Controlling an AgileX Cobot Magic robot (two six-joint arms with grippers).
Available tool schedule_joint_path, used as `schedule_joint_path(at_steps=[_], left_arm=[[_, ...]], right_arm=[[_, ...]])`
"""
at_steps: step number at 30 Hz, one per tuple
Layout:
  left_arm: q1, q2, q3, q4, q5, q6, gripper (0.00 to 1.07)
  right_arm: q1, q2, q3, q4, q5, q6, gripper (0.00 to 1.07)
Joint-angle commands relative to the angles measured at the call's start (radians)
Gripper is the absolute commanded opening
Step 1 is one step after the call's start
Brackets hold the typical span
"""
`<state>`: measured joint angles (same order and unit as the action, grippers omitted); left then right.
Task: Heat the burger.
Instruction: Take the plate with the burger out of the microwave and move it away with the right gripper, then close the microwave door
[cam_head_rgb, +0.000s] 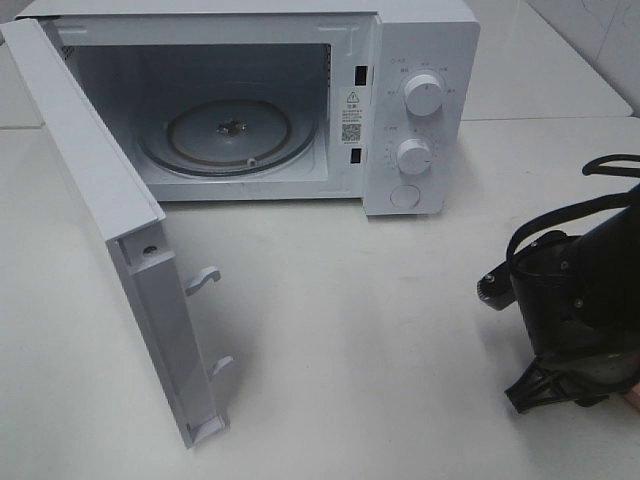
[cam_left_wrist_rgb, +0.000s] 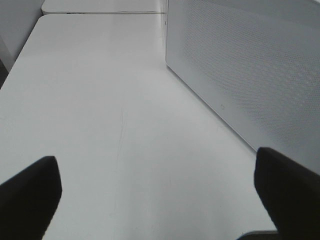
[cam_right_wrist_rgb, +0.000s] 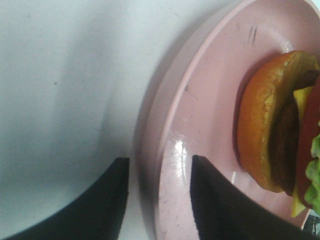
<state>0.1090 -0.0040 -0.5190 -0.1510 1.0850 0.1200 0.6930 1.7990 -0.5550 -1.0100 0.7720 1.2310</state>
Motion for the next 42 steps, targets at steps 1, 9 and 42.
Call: schedule_joint_path(at_steps=[1,9,42], left_arm=[[0.004,-0.019,0.001,0.003,-0.011,-0.006,1.00],[0.004,-0.019,0.001,0.003,-0.011,-0.006,1.00],[0.004,-0.019,0.001,0.003,-0.011,-0.006,1.00]], right_arm=[[-0.003,-0.022,0.004,0.013,-0.005,-0.042,0.52],[-0.003,-0.182,0.004,0.122,0.006,-0.207,0.65],[-0.003,-0.874,-0.093,0.763,0.100,-1.006,0.76]])
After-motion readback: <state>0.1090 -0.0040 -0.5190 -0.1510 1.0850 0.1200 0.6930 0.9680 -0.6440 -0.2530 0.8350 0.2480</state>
